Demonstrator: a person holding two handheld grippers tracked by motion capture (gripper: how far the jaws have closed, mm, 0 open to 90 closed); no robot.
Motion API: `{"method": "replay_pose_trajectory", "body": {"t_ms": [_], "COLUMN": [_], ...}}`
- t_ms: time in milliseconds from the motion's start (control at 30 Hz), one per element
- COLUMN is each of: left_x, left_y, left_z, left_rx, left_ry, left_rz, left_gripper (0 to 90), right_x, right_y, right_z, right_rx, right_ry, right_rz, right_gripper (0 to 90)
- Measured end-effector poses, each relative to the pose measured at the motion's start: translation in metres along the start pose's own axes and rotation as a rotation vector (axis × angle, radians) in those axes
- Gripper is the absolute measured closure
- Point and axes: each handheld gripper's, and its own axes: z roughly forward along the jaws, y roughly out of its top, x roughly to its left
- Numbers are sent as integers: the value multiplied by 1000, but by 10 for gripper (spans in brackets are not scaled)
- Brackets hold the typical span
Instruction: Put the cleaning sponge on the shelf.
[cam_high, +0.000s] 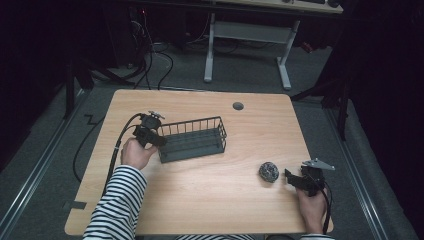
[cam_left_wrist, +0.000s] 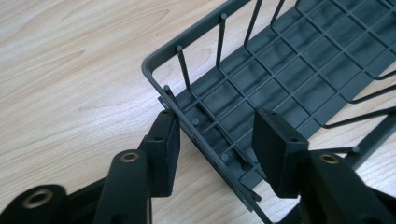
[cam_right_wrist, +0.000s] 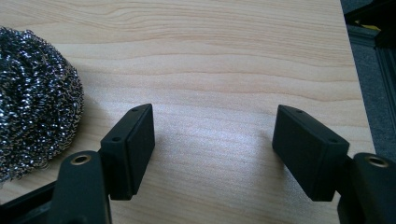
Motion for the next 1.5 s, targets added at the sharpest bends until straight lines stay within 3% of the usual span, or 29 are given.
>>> {"method": "replay_pose_trajectory", "body": {"t_ms": [833,1500], "left_x": [-10,-34], "left_y": [-15,-28], "left_z": [-4,-10], "left_rx": [-35,-67], "left_ry": [-8,-51], "left_rz": [30,57], "left_gripper": [606,600], "right_x": [0,0], "right_y": [0,0], "right_z": [0,0], "right_rx": [1,1], "right_ry": [0,0], "right_rz": [1,1], "right_gripper": [301,301]}}
